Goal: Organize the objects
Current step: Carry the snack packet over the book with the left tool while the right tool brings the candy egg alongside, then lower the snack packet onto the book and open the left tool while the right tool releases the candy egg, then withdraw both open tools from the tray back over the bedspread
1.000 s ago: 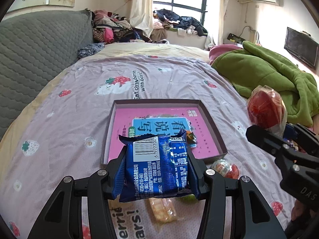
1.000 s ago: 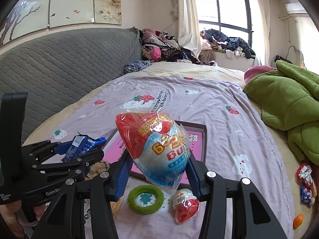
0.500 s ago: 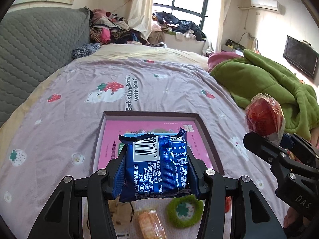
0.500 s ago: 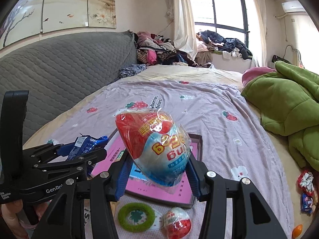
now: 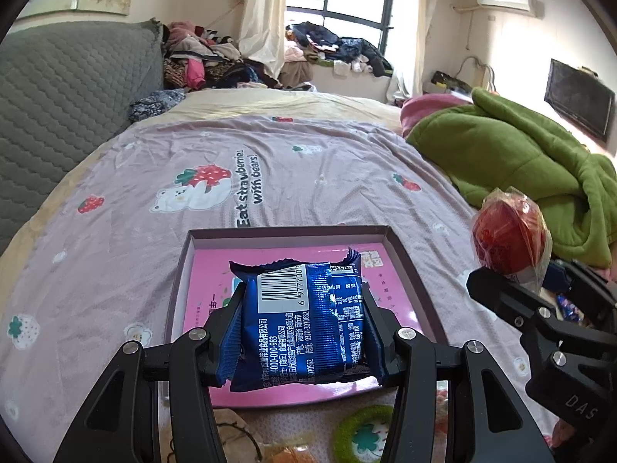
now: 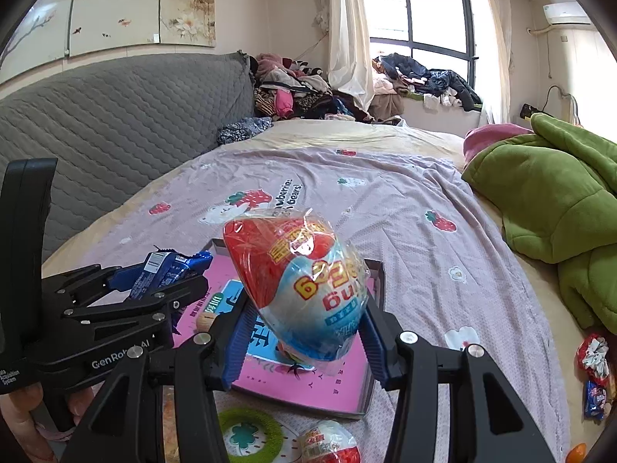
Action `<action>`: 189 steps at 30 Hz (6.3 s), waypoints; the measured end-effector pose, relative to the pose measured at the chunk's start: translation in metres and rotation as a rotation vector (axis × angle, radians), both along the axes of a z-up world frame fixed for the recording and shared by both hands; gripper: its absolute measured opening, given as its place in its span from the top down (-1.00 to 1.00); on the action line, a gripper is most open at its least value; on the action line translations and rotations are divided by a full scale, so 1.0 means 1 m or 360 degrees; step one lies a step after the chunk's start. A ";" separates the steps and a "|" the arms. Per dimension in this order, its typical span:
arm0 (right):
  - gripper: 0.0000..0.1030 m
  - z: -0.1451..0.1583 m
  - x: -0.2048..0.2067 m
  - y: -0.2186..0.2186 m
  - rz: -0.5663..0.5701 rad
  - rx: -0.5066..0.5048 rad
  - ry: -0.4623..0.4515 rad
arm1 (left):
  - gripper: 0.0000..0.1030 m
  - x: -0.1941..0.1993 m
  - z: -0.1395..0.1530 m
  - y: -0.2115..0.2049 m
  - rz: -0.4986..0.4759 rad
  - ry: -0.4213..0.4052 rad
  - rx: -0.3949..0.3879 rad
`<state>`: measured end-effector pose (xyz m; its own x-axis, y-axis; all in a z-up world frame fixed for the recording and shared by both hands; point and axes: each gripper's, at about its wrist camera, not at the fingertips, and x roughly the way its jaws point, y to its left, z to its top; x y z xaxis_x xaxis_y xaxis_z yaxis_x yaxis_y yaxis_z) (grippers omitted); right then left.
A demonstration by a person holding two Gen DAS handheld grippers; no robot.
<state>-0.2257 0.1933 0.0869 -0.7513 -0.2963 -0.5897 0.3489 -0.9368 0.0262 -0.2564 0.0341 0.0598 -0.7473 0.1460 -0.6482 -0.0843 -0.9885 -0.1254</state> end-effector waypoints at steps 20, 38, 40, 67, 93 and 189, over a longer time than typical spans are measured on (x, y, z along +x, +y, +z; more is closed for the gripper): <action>0.00 -0.039 -0.057 -0.027 -0.0075 0.0120 -0.0109 | -0.04 -0.040 -0.054 -0.002 -0.0071 -0.0086 -0.0027; 0.00 -0.069 -0.097 -0.034 -0.0062 0.0151 -0.0289 | -0.04 -0.051 -0.079 0.006 -0.0099 -0.0207 -0.0039; 0.00 -0.073 -0.101 -0.033 -0.0060 0.0139 -0.0324 | -0.04 -0.052 -0.083 0.009 -0.0108 -0.0229 -0.0052; 0.00 -0.111 -0.138 -0.029 -0.0104 0.0215 -0.0630 | -0.04 -0.054 -0.102 0.022 -0.0176 -0.0385 -0.0065; 0.00 -0.134 -0.147 -0.032 -0.0150 0.0294 -0.0752 | -0.05 -0.062 -0.120 0.018 -0.0139 -0.0519 -0.0063; -0.14 0.045 0.157 -0.013 0.0091 0.0044 -0.0174 | -0.21 0.200 0.042 -0.066 0.0193 -0.0160 -0.0016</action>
<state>-0.0685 0.1806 0.1318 -0.6645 -0.3192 -0.6756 0.3983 -0.9163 0.0412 -0.0565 -0.0322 0.1016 -0.6903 0.0514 -0.7217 0.0485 -0.9919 -0.1170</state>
